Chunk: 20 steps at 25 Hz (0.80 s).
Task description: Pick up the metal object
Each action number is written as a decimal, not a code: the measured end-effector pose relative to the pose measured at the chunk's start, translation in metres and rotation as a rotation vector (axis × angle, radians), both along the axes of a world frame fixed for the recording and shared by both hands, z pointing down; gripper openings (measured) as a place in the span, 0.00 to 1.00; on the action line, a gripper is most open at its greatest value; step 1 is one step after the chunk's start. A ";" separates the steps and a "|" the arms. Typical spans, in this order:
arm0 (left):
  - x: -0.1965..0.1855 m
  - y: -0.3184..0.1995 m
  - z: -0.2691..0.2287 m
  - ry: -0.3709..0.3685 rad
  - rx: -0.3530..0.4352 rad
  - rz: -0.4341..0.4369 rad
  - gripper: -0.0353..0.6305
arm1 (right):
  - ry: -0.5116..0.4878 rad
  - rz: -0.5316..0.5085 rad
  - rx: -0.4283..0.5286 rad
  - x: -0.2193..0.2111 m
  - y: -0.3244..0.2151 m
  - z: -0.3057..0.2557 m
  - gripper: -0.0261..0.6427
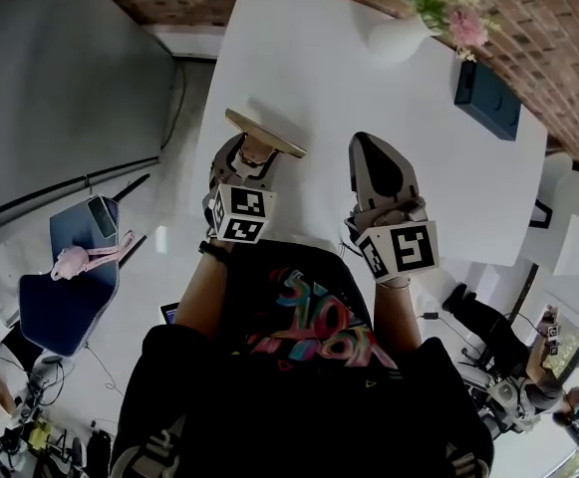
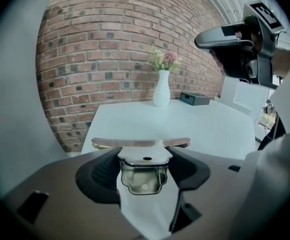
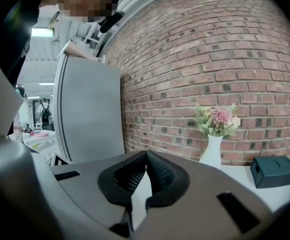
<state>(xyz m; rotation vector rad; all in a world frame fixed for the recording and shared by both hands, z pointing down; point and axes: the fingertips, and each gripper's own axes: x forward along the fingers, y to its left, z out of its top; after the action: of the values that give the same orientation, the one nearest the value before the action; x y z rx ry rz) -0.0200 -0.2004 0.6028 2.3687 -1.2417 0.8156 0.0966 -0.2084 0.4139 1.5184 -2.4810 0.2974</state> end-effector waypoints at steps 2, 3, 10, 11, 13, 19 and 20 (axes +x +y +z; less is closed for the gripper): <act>-0.004 -0.003 -0.011 0.008 0.019 -0.010 0.49 | 0.003 -0.004 0.007 -0.001 0.001 -0.005 0.07; -0.006 -0.004 -0.017 0.011 0.030 -0.015 0.49 | 0.005 -0.006 0.013 -0.002 0.001 -0.008 0.07; -0.021 -0.007 -0.064 0.040 0.110 -0.055 0.49 | -0.003 -0.021 0.067 -0.007 0.007 -0.039 0.07; -0.022 -0.006 -0.071 0.049 0.119 -0.063 0.49 | -0.003 -0.023 0.075 -0.008 0.008 -0.043 0.07; -0.027 -0.005 -0.086 0.066 0.141 -0.074 0.49 | -0.004 -0.029 0.094 -0.011 0.009 -0.052 0.07; -0.037 -0.004 -0.140 0.084 0.234 -0.079 0.49 | -0.002 -0.046 0.136 -0.017 0.014 -0.071 0.07; -0.038 -0.003 -0.147 0.089 0.249 -0.079 0.49 | -0.002 -0.047 0.143 -0.017 0.015 -0.073 0.07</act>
<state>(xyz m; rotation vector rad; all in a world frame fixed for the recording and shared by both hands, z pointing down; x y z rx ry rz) -0.0582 -0.2033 0.4554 2.4970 -1.4640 0.5518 0.0800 -0.1933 0.3405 1.5101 -2.5847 0.1166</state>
